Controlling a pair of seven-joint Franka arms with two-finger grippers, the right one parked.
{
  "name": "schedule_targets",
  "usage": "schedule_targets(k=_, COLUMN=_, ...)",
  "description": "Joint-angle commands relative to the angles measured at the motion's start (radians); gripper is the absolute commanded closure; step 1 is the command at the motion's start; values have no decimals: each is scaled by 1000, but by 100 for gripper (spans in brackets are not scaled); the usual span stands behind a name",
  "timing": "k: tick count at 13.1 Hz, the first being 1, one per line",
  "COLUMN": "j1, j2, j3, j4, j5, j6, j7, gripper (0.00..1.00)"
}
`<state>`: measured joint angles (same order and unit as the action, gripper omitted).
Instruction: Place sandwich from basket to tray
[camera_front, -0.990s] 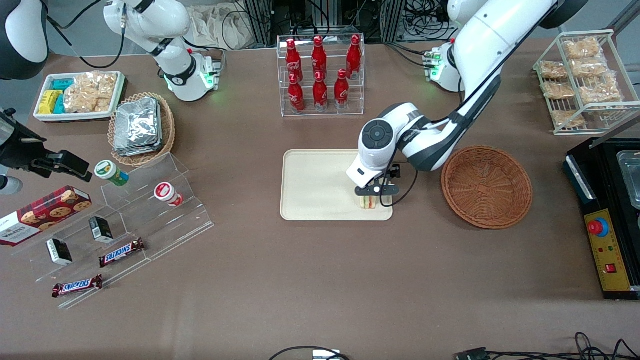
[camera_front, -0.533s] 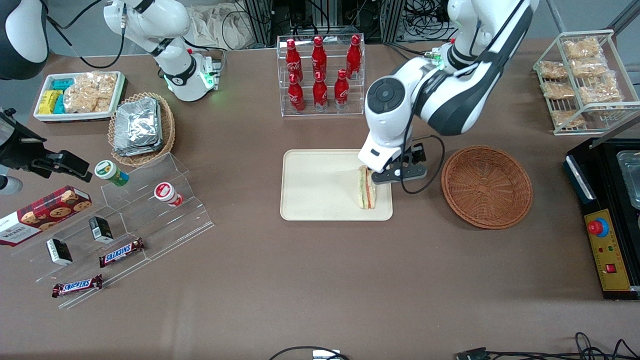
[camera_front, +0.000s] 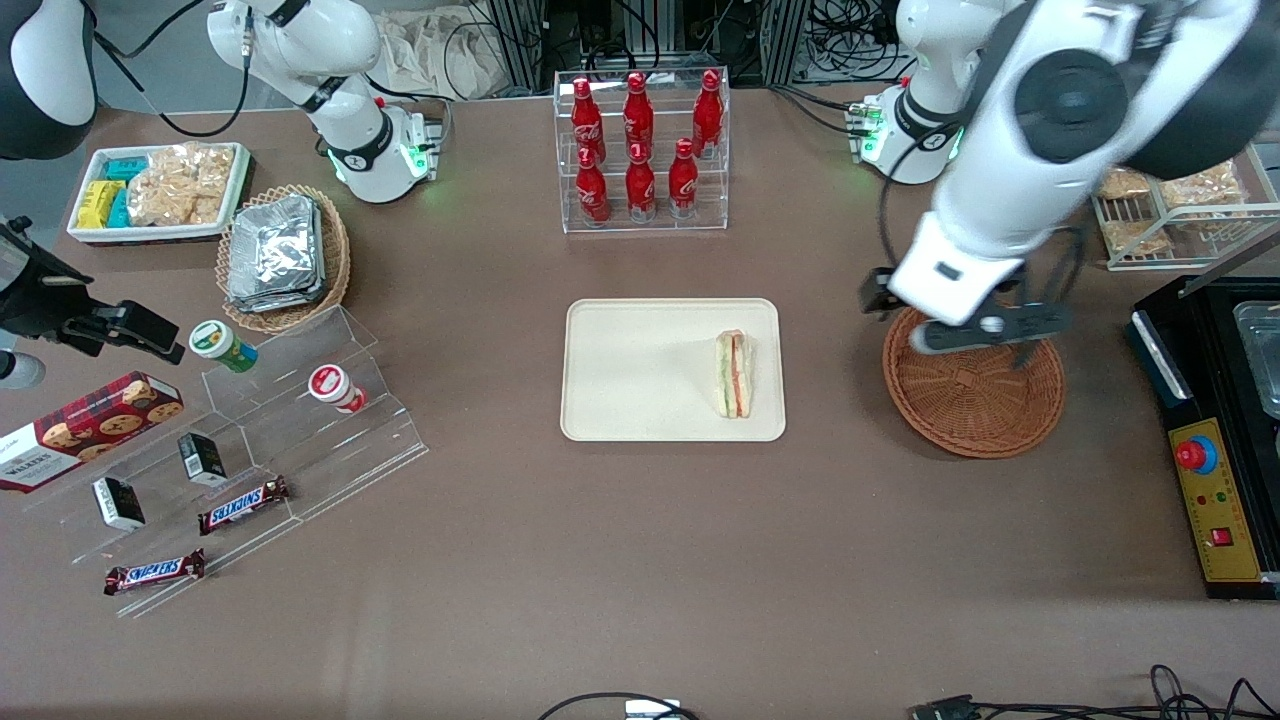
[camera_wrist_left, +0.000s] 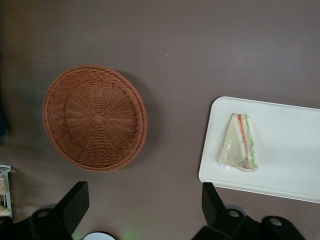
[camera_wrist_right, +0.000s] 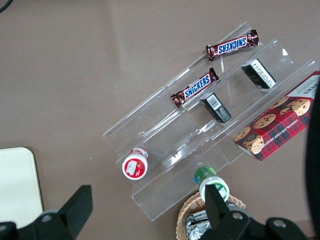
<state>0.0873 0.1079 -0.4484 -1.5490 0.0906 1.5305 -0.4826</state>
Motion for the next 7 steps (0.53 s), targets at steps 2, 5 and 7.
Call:
schedule_targets(k=2, j1=-154, j2=-170, j3=348, j4=-175, j5=-83, j6=80, j7=250, gripper=0)
schedule_targets(k=5, j1=-167, j2=-194, j3=424, j4=-177, j5=-97, j6=88, j7=309, gripper=0)
schedule_targets(k=7, j1=-167, j2=-189, j3=430, j4=-161, j5=-79, j6=83, j7=311, gripper=0)
